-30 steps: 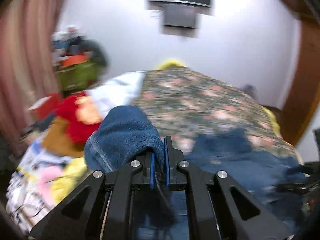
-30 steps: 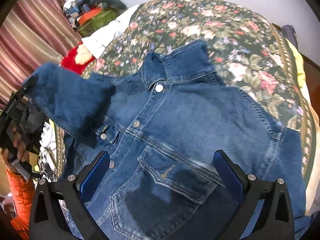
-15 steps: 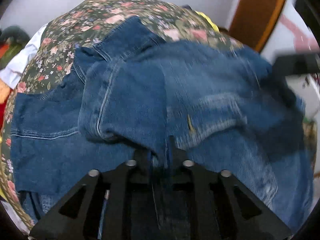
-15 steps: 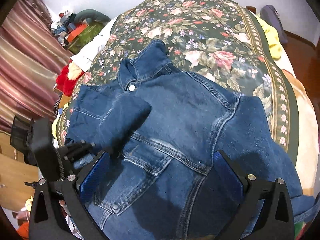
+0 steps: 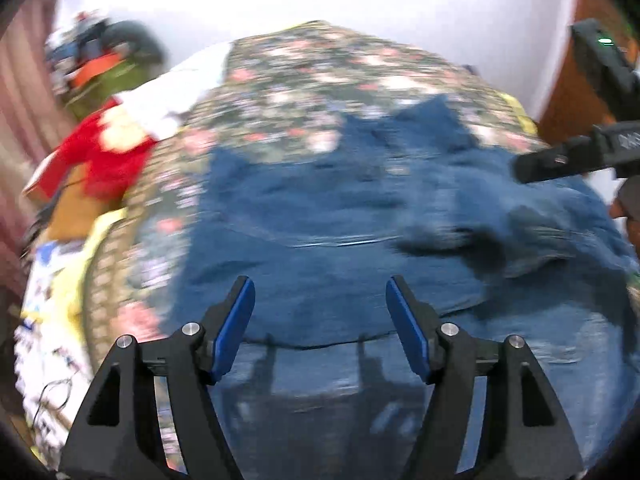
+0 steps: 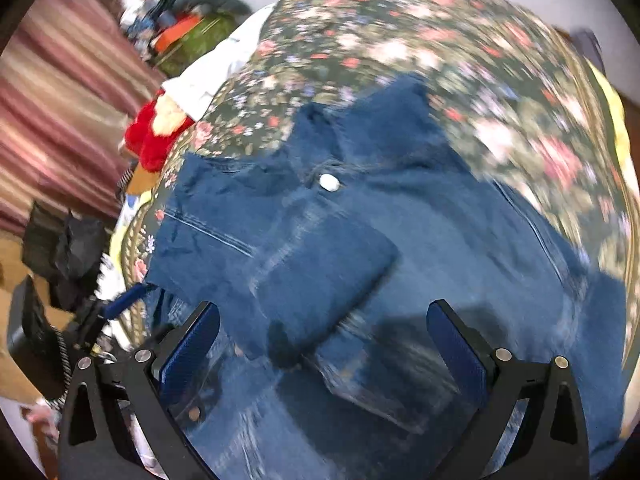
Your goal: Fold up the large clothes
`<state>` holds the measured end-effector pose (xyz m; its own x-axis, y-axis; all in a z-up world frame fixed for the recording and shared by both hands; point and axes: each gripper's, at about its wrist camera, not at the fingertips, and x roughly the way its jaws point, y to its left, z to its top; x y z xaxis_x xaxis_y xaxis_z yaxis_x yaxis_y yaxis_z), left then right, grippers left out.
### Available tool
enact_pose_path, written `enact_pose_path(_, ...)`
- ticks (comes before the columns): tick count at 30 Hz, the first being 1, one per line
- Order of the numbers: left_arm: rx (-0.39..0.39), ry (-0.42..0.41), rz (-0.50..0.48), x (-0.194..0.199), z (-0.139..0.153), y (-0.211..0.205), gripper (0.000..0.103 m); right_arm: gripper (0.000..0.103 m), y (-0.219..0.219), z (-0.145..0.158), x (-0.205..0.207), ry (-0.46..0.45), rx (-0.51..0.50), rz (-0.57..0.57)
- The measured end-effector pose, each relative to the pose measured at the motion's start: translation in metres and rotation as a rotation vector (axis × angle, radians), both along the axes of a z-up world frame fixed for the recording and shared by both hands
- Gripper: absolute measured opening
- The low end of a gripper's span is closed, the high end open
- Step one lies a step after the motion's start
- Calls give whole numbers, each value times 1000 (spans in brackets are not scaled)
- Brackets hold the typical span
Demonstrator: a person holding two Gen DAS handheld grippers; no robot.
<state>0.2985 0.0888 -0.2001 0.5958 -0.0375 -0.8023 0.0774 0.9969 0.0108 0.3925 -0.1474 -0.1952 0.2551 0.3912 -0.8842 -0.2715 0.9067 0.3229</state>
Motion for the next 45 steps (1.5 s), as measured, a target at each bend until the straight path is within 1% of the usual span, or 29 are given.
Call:
enact_pose_path(2,1,14,62,3,-6,23,67,103,31,0,3,-43,-67,65)
enact_pose_path(3,-19,23,92,2,-8,36,67,103,41,-2,4,-57,-91,91)
enact_pose_path(4,-41,30,112,1,-11,46,67,103,60,-7,4,-82,-144,135)
enact_pose_path(5,-70,39,136,-2,-15,57,67,103,70,-11,3,-95,-175,158)
enact_pose_path(6,-97,47,158,-5,-18,67,67,103,82,-19,3,-110,-219,187)
enact_pose_path(8,-124,55,185,-11,-24,79,67,103,102,-36,1,-117,-291,243)
enact_pose_path(10,-135,62,201,-15,-30,86,67,102,116,-52,1,-111,-344,281)
enact_pose_path(12,-131,68,208,-20,-35,89,67,100,126,-69,-1,-117,-422,314)
enact_pose_path(13,-125,70,209,-20,-36,90,67,96,129,-76,-3,-131,-458,327)
enact_pose_path(14,-118,71,210,-21,-38,91,67,88,134,-83,-5,-162,-517,352)
enact_pose_path(15,-113,72,209,-22,-39,91,67,84,136,-88,-6,-179,-550,359)
enact_pose_path(16,-110,72,206,-22,-40,91,67,76,136,-90,-6,-197,-580,356)
enact_pose_path(17,-106,72,202,-23,-40,91,67,64,135,-89,-6,-206,-574,345)
enact_pose_path(18,-100,70,197,-23,-39,89,67,55,131,-83,-5,-221,-558,325)
enact_pose_path(19,-94,67,193,-22,-39,87,67,41,127,-78,-4,-229,-530,314)
enact_pose_path(20,-88,63,189,-20,-37,86,67,32,121,-69,-3,-225,-477,294)
enact_pose_path(22,-85,51,180,-18,-33,82,67,26,109,-54,-1,-242,-429,231)
enact_pose_path(27,-112,25,137,-6,-17,68,67,21,73,-13,-10,-293,-322,117)
enact_pose_path(29,-118,27,112,1,-14,57,67,20,49,1,-16,-294,-284,70)
enact_pose_path(32,-101,26,74,8,-13,36,67,17,18,11,-30,-287,-259,20)
enact_pose_path(34,-95,29,44,12,-13,20,67,16,1,11,-38,-266,-248,2)
enact_pose_path(37,-105,41,4,14,-15,2,67,16,-24,7,-54,-248,-262,-27)
enact_pose_path(39,-101,60,-19,18,-20,-11,67,16,-41,3,-65,-234,-269,-40)
enact_pose_path(42,-89,92,-43,23,-29,-27,67,16,-64,-6,-77,-196,-250,-64)
enact_pose_path(45,-107,135,-68,28,-41,-41,67,17,-79,-8,-88,-212,-278,-89)
